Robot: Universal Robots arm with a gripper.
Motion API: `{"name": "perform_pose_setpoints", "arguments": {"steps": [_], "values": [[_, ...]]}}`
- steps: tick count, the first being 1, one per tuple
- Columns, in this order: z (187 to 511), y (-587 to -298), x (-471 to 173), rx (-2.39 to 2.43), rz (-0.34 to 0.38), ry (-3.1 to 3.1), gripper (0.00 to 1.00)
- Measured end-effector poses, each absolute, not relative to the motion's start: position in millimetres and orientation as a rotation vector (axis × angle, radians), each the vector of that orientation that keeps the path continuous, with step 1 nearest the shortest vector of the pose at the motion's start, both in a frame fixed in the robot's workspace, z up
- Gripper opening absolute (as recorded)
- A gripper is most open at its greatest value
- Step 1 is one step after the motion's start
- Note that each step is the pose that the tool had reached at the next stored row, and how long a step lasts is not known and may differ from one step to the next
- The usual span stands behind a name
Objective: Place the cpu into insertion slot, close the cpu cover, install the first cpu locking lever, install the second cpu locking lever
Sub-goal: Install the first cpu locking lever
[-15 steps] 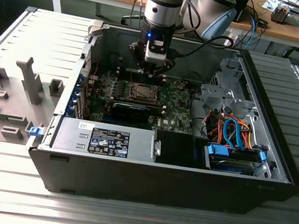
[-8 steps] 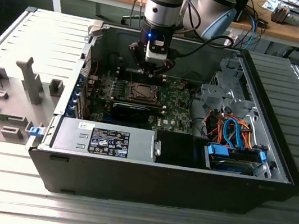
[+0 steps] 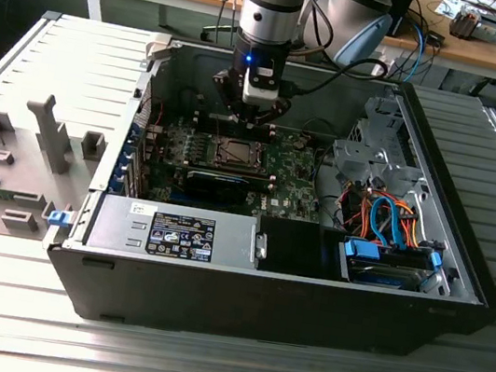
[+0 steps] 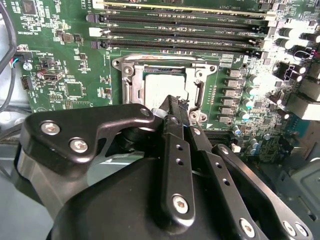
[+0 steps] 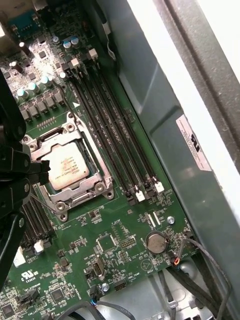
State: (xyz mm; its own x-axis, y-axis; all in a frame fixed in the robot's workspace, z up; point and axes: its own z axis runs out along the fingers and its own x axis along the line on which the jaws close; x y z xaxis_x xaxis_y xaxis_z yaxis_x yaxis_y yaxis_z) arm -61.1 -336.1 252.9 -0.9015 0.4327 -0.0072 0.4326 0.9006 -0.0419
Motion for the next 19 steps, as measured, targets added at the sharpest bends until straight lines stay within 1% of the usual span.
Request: {"name": "perform_pose_setpoints", "arguments": {"steps": [19], "values": [[252.9,-336.2,-61.1,-0.644,0.067,-3.073,0.11]]}}
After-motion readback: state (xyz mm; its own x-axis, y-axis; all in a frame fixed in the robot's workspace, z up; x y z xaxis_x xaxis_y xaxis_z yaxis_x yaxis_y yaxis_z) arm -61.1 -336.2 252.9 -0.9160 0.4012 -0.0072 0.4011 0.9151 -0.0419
